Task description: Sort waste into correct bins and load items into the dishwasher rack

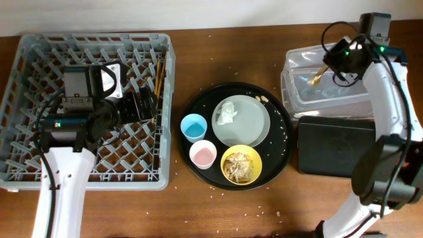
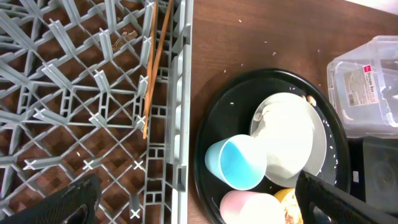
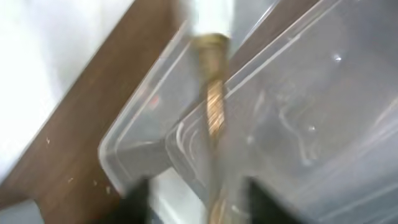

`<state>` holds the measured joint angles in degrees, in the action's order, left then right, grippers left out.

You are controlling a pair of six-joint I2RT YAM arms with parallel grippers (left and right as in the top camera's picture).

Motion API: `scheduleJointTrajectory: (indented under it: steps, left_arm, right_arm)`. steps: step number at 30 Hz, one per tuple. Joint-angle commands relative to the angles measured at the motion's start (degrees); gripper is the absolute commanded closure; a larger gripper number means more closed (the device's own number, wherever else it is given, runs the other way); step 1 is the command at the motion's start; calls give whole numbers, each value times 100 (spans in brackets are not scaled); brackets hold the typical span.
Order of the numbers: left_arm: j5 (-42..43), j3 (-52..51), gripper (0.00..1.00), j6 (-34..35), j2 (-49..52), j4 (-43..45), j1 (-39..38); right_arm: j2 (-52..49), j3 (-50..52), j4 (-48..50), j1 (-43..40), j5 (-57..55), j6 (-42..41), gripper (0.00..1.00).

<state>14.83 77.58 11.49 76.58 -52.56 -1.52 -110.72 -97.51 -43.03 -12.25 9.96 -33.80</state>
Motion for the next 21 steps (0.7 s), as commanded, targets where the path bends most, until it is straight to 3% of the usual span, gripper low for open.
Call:
scheduleJointTrajectory:
  steps: [1, 4, 7, 10, 14, 18, 20, 21]
  left_arm:
    - [83, 138, 1, -87, 35, 13, 20]
    - [81, 138, 1, -90, 35, 13, 20]
    - [83, 138, 1, -90, 35, 13, 20]
    - [83, 138, 1, -87, 35, 13, 20]
    - [83, 138, 1, -90, 35, 13, 20]
    - [81, 138, 1, -90, 35, 13, 20]
    - [81, 138, 1, -87, 35, 13, 20]
    - [81, 138, 1, -87, 35, 13, 20]
  right_arm:
    - [271, -66, 26, 46, 1781, 1016, 34]
    - [498, -63, -896, 876, 2068, 1665, 34]
    - [308, 155, -1626, 2256, 667, 1639, 32]
    - [-146, 555, -1156, 3392, -699, 544, 30]
    - [-953, 710, -208, 3827, -767, 4, 30]
    - [-1320, 713, -109, 3646, -822, -96, 50]
    - [-1333, 748, -219, 3569, -907, -96, 95]
    - [-1274, 706, -382, 3521, -831, -94, 96]
